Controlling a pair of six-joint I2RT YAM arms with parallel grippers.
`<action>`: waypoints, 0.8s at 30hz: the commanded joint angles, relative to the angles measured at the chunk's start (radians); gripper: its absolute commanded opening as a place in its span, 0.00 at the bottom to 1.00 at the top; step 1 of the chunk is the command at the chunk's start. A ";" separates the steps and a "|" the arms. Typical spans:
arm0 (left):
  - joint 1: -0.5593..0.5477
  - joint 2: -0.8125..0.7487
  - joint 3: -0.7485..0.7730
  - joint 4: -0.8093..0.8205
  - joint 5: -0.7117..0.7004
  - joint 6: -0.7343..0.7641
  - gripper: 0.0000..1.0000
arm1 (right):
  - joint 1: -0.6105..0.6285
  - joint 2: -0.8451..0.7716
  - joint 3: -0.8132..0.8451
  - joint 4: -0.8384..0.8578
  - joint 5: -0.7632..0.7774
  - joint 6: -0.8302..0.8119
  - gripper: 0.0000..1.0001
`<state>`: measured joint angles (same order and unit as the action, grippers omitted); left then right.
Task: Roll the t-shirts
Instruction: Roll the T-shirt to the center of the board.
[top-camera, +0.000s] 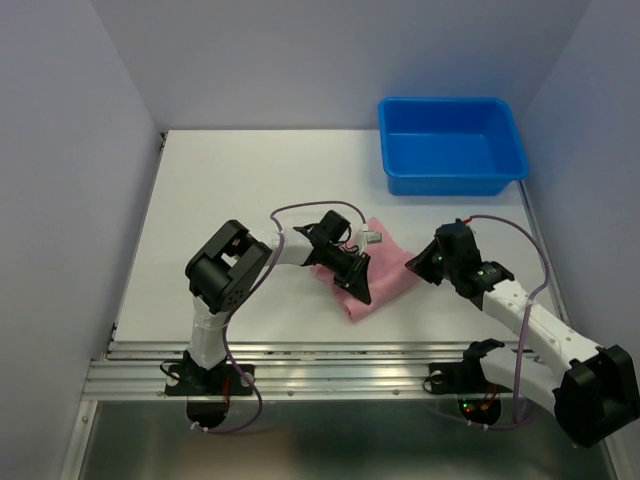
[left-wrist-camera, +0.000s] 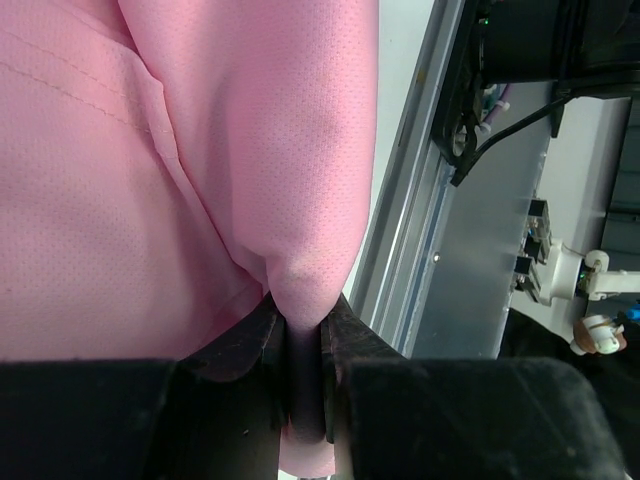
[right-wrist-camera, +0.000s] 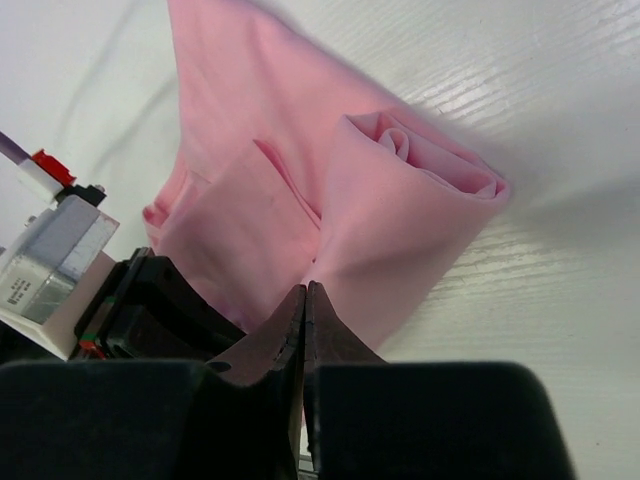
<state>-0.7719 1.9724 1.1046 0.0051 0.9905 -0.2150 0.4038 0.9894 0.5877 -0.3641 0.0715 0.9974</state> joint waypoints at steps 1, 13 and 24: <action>0.006 0.022 -0.020 0.055 0.037 -0.032 0.00 | 0.012 0.017 0.018 0.016 -0.022 -0.048 0.01; 0.020 0.006 -0.032 0.072 0.034 -0.047 0.00 | 0.041 0.213 0.018 0.192 -0.035 -0.075 0.01; 0.029 -0.020 -0.032 0.052 0.017 -0.040 0.07 | 0.041 0.391 0.021 0.347 -0.018 -0.065 0.01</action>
<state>-0.7506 1.9965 1.0863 0.0704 1.0176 -0.2710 0.4393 1.3472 0.5854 -0.1089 0.0326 0.9386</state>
